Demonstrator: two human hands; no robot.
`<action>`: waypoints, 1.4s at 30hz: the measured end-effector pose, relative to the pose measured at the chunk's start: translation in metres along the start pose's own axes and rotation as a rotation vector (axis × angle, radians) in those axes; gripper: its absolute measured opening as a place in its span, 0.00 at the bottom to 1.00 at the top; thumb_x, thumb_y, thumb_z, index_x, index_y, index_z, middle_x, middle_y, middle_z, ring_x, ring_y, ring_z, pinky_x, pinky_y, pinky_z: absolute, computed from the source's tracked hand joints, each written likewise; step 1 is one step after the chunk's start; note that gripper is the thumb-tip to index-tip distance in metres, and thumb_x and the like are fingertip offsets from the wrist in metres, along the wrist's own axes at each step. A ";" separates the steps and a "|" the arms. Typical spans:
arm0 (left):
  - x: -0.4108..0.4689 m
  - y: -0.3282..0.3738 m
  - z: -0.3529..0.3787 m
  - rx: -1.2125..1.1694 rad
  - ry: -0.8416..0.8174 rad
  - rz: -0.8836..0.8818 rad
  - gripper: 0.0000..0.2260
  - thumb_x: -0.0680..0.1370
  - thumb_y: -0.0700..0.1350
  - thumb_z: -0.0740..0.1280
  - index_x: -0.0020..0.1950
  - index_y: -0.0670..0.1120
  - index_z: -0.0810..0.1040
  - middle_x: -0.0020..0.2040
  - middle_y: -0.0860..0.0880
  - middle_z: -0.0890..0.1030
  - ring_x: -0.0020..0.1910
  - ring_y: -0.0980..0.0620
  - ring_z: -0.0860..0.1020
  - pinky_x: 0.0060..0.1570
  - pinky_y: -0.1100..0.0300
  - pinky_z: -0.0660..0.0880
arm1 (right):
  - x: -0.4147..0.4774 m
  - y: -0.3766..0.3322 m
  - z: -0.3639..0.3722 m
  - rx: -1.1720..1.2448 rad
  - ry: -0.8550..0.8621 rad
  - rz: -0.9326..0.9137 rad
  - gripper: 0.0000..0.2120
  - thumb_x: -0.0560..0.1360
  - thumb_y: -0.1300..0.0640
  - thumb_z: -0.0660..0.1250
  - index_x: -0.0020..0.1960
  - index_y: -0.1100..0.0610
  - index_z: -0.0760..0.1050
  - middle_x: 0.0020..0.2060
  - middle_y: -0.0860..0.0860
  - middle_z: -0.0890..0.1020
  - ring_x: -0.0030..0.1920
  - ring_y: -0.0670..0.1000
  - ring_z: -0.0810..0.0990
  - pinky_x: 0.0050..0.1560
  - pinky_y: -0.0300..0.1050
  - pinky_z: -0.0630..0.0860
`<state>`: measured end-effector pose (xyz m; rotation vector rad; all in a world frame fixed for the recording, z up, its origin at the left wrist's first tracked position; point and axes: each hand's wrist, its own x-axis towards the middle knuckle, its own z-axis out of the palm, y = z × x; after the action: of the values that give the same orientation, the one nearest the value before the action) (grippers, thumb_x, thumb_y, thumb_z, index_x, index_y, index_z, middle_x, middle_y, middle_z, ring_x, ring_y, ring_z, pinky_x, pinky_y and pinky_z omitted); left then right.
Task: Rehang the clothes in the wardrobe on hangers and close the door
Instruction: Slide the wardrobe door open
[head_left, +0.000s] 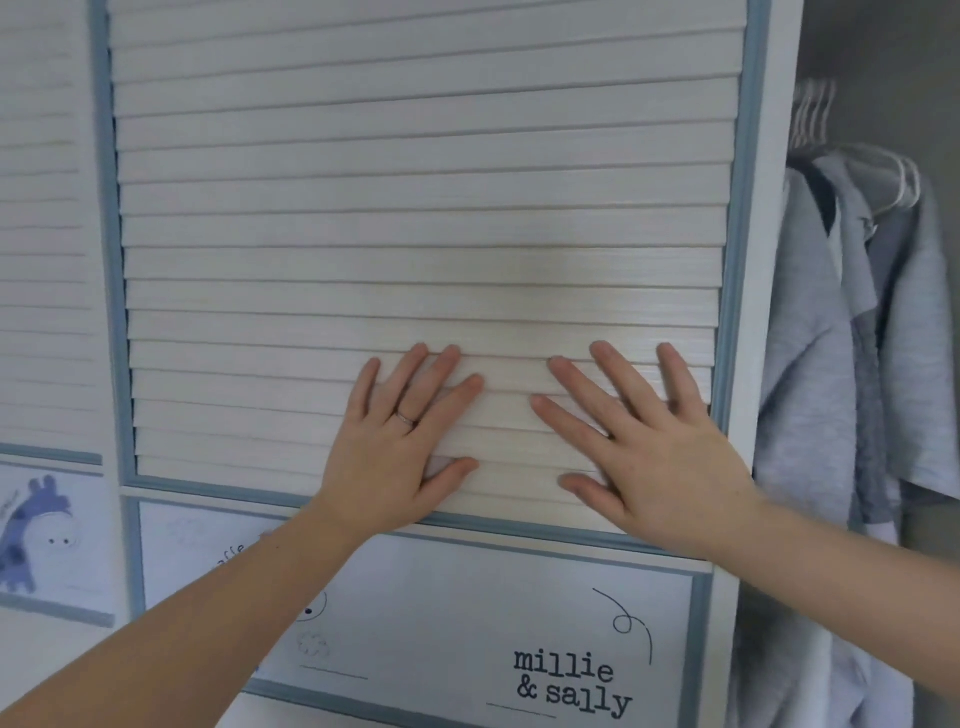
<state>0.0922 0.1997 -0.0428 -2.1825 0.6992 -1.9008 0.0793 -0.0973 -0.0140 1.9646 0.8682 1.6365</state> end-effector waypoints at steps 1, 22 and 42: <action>-0.004 -0.004 0.000 0.001 0.000 -0.028 0.31 0.80 0.63 0.60 0.79 0.50 0.63 0.81 0.46 0.59 0.79 0.42 0.58 0.74 0.37 0.56 | 0.005 -0.005 0.001 0.002 0.000 -0.003 0.32 0.80 0.37 0.56 0.79 0.49 0.58 0.79 0.53 0.57 0.78 0.62 0.54 0.71 0.73 0.53; -0.065 -0.066 -0.012 -0.076 -0.040 -0.813 0.33 0.79 0.64 0.53 0.81 0.60 0.47 0.82 0.53 0.45 0.81 0.50 0.42 0.77 0.44 0.45 | 0.122 -0.091 0.003 0.088 -0.172 -0.141 0.36 0.76 0.36 0.62 0.78 0.51 0.61 0.79 0.53 0.57 0.78 0.62 0.55 0.72 0.72 0.53; -0.127 -0.161 -0.026 -0.153 0.000 -1.204 0.31 0.78 0.67 0.45 0.80 0.63 0.41 0.81 0.58 0.40 0.79 0.56 0.39 0.77 0.53 0.39 | 0.230 -0.198 0.026 0.123 -0.169 -0.176 0.35 0.81 0.37 0.46 0.81 0.52 0.38 0.79 0.54 0.35 0.76 0.62 0.31 0.68 0.71 0.26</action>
<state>0.0947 0.4019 -0.0838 -3.0263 -0.7189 -2.2632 0.0912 0.2063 0.0072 2.0103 1.0631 1.3262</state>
